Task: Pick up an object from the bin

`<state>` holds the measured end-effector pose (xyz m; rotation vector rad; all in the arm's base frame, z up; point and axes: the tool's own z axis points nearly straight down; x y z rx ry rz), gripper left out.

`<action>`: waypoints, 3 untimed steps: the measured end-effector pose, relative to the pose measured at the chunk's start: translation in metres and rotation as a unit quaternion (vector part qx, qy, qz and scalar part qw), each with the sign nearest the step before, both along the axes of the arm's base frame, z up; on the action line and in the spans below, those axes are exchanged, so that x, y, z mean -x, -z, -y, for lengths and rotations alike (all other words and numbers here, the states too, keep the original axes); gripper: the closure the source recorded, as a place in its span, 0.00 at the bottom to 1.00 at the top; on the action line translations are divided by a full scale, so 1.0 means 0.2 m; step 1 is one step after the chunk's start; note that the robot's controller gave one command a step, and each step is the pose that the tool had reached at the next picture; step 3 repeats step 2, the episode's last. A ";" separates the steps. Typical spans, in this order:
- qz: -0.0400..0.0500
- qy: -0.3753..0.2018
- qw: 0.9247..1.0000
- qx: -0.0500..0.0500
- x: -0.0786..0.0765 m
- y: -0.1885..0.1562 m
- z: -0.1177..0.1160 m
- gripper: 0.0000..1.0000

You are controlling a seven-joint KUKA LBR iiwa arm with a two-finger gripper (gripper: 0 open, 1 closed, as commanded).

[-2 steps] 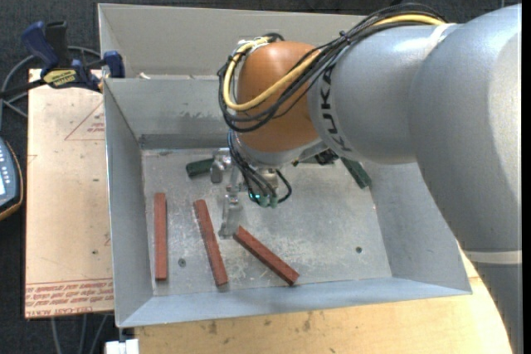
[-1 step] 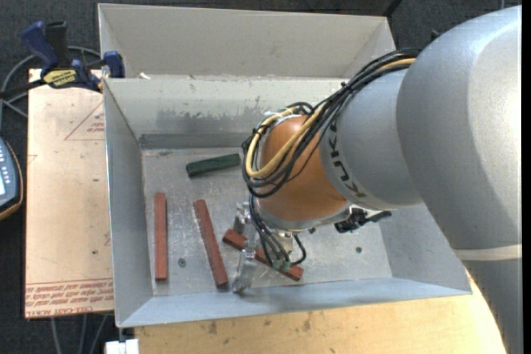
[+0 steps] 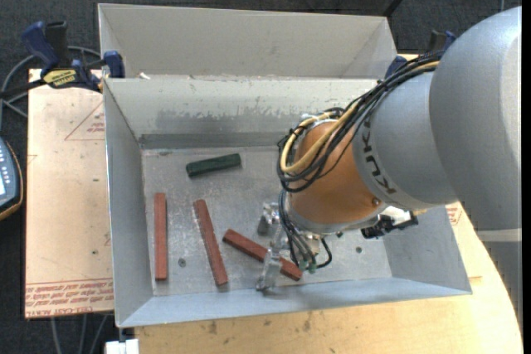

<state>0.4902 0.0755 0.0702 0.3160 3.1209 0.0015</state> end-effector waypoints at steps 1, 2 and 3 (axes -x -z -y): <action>-0.001 -0.003 1.000 -0.001 0.00 0.00 -0.01 1.00; 0.004 0.026 1.000 -0.001 -0.46 -0.84 -0.08 1.00; 0.004 0.026 1.000 -0.001 -0.46 -0.84 -0.08 1.00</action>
Offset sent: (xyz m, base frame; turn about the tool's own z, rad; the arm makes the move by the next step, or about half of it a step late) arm 0.0000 0.0000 0.0000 0.0000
